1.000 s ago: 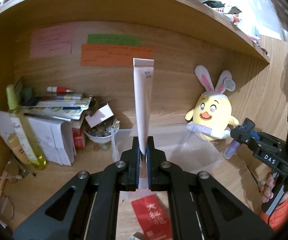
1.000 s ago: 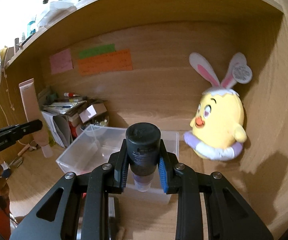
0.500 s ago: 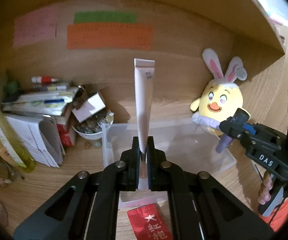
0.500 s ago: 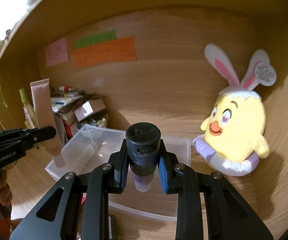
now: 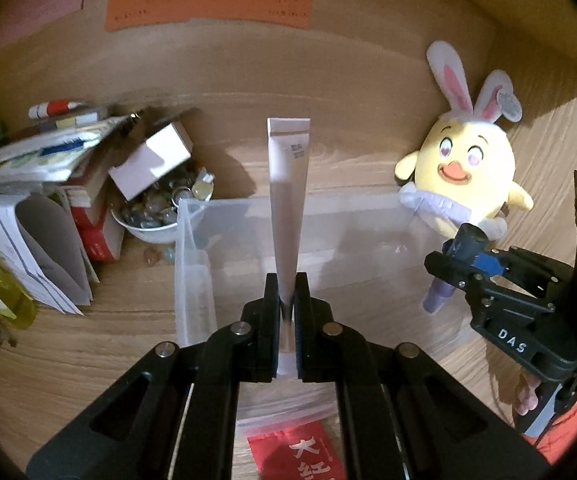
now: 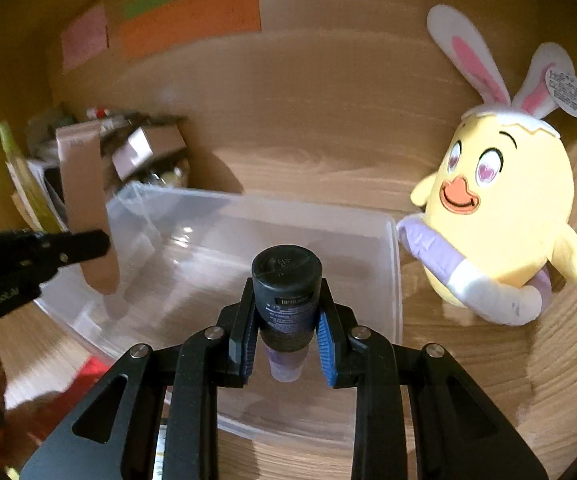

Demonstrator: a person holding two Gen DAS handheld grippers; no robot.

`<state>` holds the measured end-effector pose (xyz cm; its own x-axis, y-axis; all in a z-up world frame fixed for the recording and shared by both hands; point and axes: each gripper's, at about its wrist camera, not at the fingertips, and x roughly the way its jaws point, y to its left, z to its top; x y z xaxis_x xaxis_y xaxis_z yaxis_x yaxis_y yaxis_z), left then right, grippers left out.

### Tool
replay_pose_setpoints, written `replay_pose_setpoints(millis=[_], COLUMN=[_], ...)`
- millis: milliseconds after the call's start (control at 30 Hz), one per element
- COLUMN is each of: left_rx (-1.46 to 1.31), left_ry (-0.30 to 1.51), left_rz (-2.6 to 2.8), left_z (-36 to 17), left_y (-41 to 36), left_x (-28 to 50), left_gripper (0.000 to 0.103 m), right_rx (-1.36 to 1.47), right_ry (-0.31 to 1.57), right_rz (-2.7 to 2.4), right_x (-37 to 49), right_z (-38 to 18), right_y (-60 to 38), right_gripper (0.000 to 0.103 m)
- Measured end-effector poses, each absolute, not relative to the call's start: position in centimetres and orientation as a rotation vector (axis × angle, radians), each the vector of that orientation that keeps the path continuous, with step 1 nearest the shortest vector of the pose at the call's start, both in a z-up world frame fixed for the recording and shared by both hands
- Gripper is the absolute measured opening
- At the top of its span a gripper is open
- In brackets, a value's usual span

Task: Organize objects
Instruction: 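Carry both items over the clear box and release them inside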

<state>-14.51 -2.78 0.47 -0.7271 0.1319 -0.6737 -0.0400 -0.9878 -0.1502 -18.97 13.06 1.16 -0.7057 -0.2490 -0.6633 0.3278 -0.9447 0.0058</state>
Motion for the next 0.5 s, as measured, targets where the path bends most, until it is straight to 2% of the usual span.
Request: replay_pose_setpoints(millis=[500], left_rx=[-1.175], left_ry=[-0.204], left_rz=[2.752], left_z=[-1.1], left_y=[-2.0], left_x=[-15.1], left_gripper=[0.005], right_rx=[1.033], right_ry=[0.271], right_rz=[-2.608], right_x=[-19.0], right_z=[0.0], right_y=[11.4], right_gripper=[0.024])
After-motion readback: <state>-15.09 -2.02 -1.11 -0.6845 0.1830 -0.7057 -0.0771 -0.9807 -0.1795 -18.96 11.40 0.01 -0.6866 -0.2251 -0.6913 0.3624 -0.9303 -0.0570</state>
